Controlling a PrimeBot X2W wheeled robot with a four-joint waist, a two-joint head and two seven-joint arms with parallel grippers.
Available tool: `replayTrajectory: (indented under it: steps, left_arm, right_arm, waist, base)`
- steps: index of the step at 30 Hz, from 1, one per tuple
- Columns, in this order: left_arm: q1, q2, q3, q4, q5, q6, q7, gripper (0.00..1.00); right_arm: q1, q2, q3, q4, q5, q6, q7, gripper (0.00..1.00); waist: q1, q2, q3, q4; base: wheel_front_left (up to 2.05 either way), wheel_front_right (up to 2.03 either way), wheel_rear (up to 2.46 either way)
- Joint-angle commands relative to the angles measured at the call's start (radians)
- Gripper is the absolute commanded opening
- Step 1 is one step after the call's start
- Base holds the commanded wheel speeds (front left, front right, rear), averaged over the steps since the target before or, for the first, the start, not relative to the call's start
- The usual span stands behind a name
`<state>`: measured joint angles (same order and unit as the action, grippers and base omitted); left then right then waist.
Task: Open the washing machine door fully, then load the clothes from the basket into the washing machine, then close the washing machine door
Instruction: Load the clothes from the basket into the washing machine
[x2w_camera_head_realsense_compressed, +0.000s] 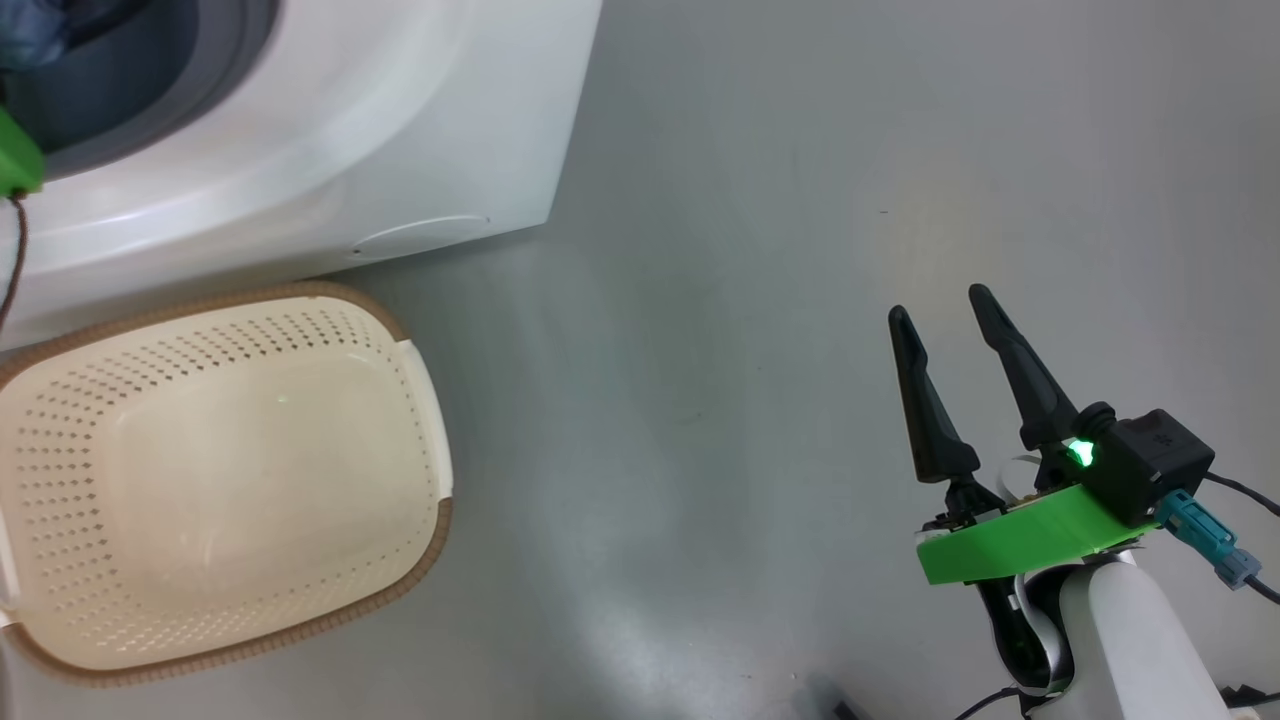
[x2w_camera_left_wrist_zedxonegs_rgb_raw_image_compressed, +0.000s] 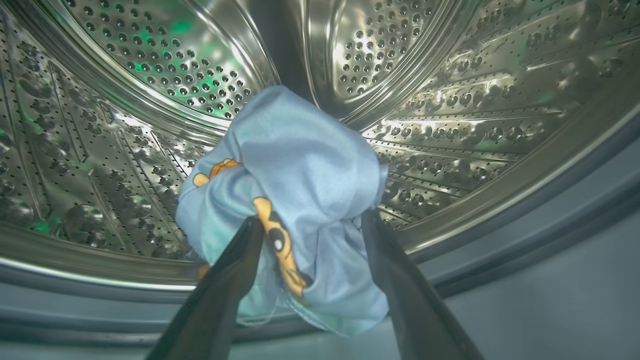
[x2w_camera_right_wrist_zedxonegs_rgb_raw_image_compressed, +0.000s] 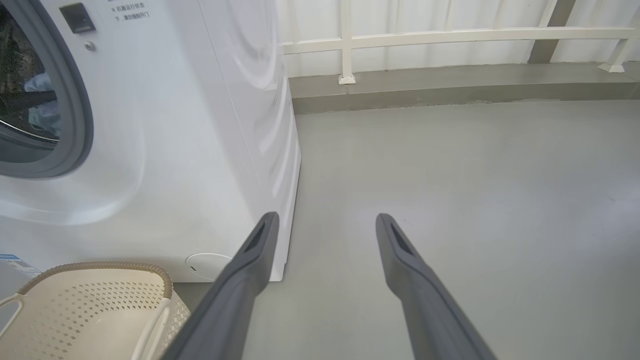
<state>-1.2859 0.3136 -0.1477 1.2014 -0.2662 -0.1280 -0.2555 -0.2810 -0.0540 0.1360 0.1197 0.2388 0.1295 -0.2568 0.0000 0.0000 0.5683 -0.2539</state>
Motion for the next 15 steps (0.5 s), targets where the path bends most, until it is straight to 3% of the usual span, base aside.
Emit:
replayTrajectory:
  steps: [1, 15]
  left_arm:
    - [0.01, 0.035, 0.003, -0.026, -0.01, -0.002, -0.006, 1.0]
    - [0.177, 0.016, 0.005, -0.249, -0.147, -0.003, -0.006, 1.0]
  right_arm:
    - [0.015, 0.003, 0.017, -0.022, 0.002, 0.001, -0.005, 1.0]
    - [0.023, -0.007, -0.008, -0.028, -0.009, 0.001, -0.005, 1.0]
  waist:
    - [0.0, 0.0, -0.001, 0.007]
    - [0.0, 0.0, -0.019, 0.066]
  base:
    - [0.0, 0.0, 0.0]
    - [0.0, 0.0, 0.0]
